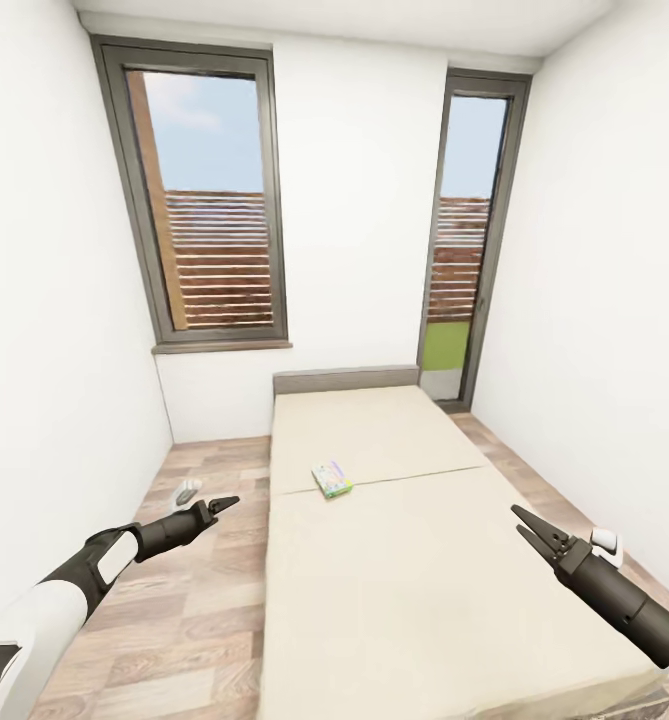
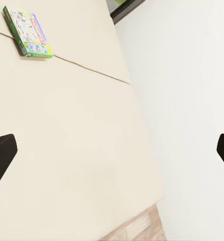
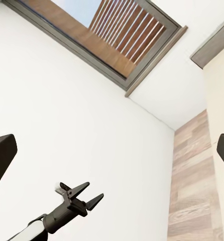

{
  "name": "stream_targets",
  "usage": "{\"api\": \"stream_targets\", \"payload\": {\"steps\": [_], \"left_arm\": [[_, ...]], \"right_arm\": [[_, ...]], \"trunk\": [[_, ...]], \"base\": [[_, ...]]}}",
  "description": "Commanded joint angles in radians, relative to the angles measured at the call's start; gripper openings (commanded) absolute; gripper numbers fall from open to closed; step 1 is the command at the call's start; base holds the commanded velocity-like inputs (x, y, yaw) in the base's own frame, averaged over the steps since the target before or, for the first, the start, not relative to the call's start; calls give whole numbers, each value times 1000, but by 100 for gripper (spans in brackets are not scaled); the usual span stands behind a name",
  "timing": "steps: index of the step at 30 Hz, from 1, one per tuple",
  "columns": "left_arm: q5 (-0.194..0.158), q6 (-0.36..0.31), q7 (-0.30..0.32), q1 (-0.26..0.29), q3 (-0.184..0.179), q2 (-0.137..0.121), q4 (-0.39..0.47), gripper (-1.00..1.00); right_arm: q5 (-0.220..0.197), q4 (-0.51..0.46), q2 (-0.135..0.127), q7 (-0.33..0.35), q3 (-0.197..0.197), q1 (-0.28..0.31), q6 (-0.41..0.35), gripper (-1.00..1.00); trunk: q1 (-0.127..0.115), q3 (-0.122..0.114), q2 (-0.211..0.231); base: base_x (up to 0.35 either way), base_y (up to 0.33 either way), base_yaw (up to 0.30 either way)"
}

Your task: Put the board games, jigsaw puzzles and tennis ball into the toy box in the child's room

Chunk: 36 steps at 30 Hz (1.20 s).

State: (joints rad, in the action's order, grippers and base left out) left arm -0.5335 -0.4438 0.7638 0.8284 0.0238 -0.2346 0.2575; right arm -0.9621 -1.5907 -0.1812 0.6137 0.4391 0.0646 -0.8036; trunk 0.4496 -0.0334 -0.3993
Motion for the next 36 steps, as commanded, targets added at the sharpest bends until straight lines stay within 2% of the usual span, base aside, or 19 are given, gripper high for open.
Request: {"api": "stream_targets", "payload": {"steps": [1,16,29,36], "left_arm": [[-3,-9,2,0,2,0,0,100],[-4,-9,2,0,2,0,0,100],[-4,-8,2,0,2,0,0,100],[-4,-8,2,0,2,0,0,100]], "right_arm": [[-2,0,0,1,1,1,-6,100],[-1,0,0,1,1,1,-6,100],[-2,0,0,1,1,1,-6,100],[0,0,0,1,2,1,-6,100]], "trunk": [[0,0,-1],[0,0,-1],[0,0,-1],[0,0,-1]], "base": [[65,223,-116],[101,107,-119],[160,119,-251],[44,52,-172]]}}
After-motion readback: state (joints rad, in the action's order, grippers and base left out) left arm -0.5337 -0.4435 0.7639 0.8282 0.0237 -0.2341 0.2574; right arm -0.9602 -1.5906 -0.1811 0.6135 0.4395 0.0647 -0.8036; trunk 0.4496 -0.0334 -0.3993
